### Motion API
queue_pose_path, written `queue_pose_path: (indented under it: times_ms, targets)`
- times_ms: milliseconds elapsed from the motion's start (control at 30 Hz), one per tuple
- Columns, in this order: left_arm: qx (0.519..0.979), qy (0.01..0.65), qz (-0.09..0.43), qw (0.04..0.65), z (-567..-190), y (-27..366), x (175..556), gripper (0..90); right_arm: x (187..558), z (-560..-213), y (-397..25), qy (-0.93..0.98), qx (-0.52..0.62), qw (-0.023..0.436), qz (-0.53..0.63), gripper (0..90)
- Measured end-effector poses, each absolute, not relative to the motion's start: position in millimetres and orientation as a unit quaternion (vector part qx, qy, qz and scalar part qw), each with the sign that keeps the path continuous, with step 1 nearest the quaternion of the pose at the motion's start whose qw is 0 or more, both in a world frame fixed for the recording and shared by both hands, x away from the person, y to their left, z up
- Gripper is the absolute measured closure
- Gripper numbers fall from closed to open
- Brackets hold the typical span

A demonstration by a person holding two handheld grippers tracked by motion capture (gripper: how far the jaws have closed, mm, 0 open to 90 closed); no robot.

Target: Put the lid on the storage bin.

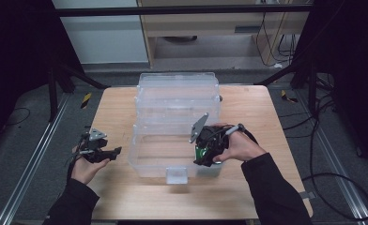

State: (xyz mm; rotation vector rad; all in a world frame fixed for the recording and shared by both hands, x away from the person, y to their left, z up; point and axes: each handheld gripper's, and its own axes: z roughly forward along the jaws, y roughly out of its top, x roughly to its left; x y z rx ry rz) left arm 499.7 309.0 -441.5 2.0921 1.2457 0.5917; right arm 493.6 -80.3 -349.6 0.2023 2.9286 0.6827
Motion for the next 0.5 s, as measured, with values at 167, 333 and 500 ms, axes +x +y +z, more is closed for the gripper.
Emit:
queue_pose_path:
  times_ms: [167, 333, 500]
  targets:
    - [0.791, 0.472, 0.228, 0.315, -439.1, 309.1, 499.6, 31.8, 489.8, -353.2, -73.1, 0.97, 0.057, 0.058, 0.229, 35.4]
    - [0.792, 0.471, 0.229, 0.314, -438.4, 308.5, 499.3, 31.8, 487.7, -360.6, -63.8, 0.973, 0.047, 0.051, 0.222, 37.1]
    - [0.79, 0.473, 0.23, 0.314, -438.9, 309.9, 499.4, 31.9, 490.7, -367.9, -56.5, 0.974, 0.045, 0.042, 0.218, 40.0]
